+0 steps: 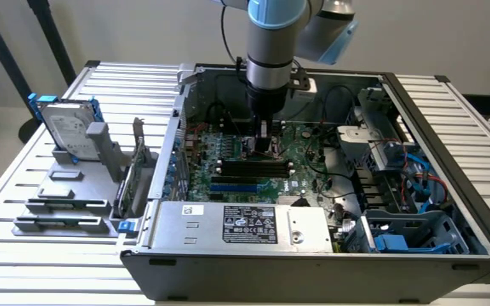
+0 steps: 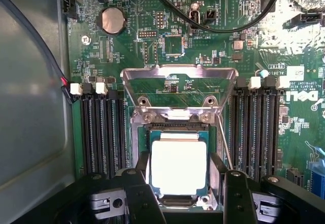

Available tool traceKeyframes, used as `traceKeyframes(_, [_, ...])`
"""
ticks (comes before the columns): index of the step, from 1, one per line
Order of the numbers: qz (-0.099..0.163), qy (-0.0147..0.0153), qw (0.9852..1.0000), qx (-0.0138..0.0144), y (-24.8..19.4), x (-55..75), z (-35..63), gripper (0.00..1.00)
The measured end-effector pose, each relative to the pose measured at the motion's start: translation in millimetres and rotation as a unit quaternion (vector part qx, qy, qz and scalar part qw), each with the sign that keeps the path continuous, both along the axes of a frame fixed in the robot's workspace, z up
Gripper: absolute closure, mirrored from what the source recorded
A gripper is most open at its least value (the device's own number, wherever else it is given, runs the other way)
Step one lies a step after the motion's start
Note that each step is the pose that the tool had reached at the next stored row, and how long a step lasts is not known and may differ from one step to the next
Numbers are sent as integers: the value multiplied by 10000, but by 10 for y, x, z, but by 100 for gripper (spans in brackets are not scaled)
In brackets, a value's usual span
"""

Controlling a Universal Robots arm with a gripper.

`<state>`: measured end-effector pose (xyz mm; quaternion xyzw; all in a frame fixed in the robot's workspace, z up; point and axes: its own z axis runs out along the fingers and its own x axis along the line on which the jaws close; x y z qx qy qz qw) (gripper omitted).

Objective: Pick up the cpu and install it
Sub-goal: 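Place the cpu into insertion slot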

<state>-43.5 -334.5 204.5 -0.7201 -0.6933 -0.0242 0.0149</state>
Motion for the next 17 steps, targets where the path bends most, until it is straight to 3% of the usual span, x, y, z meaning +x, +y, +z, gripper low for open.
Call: traceKeyframes(17, [3,0,10000,-87,35,1,-35,45])
